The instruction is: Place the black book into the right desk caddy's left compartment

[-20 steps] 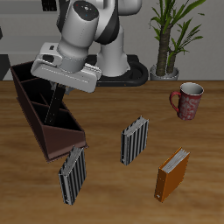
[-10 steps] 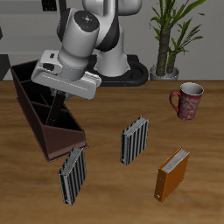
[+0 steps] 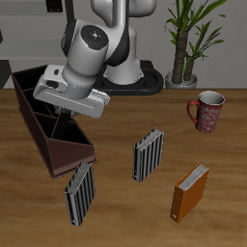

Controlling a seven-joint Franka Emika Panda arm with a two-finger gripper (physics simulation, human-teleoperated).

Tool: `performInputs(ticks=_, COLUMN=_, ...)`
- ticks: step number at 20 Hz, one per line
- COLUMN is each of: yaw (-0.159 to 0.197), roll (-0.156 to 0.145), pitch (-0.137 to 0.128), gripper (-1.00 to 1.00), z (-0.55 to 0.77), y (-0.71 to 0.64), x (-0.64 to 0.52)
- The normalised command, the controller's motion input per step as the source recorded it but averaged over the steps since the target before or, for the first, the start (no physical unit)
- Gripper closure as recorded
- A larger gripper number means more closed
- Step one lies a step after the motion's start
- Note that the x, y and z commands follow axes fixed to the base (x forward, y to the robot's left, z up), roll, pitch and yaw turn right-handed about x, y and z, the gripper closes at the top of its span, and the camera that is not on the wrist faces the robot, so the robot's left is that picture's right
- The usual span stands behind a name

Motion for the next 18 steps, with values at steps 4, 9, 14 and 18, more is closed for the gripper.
performInputs(ticks=4, yaw=-0.011, roll=-0.009, pitch=0.01, gripper=1.0, z=-0.1, y=-0.04, x=0.06)
performInputs(ticks=9, yaw=-0.007, roll=-0.012, pitch=0.024, gripper=1.0, z=-0.14, y=-0.03, x=0.06)
performInputs(ticks=14, yaw=-0.004, roll=-0.016, pitch=0.06, gripper=1.0, z=-0.19, y=-0.03, x=0.09)
performInputs(ticks=18, yaw=0.011, roll=-0.001, pitch=0.041, gripper=-1.0, z=-0.13, y=0.06, x=0.03)
